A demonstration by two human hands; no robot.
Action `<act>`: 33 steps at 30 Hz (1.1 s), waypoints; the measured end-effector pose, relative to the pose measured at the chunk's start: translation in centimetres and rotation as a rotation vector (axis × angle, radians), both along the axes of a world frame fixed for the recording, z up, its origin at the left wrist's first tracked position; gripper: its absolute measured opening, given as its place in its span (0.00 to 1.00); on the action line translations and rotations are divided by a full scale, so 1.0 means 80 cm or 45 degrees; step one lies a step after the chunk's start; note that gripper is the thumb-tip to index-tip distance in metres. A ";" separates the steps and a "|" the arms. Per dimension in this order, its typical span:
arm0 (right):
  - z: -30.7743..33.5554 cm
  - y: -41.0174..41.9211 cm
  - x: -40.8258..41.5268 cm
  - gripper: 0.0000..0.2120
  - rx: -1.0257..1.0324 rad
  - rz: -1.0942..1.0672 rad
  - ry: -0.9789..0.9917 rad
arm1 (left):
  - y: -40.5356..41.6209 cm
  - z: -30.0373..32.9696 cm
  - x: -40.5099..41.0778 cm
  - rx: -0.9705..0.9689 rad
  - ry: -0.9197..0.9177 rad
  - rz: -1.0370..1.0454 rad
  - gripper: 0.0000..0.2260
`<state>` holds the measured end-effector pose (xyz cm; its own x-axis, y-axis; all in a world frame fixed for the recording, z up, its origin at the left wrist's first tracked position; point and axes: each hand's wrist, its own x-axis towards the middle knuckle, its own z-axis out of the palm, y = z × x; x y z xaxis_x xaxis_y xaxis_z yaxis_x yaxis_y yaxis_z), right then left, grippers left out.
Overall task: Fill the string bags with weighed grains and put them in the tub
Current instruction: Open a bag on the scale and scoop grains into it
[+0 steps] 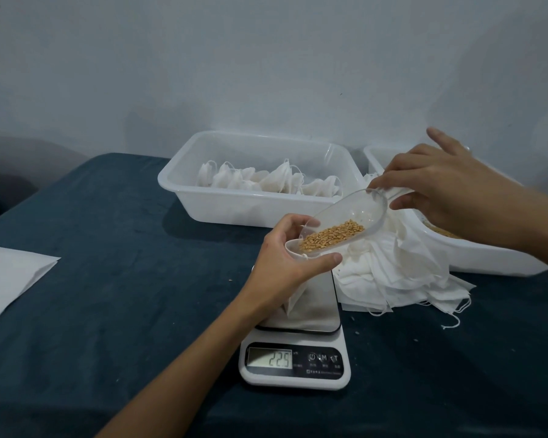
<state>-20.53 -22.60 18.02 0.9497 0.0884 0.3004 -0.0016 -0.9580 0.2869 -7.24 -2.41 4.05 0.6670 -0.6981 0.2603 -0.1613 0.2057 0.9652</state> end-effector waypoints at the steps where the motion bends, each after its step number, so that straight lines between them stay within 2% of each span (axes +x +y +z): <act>1: 0.000 0.000 0.000 0.17 0.005 -0.007 0.005 | 0.000 0.000 0.000 -0.001 0.001 -0.002 0.23; 24: -0.002 0.000 0.004 0.19 -0.077 0.043 -0.054 | 0.000 -0.001 0.000 0.009 -0.010 -0.002 0.23; 33: -0.005 -0.004 0.004 0.18 -0.021 -0.002 -0.011 | 0.001 0.001 0.000 0.028 -0.015 0.008 0.23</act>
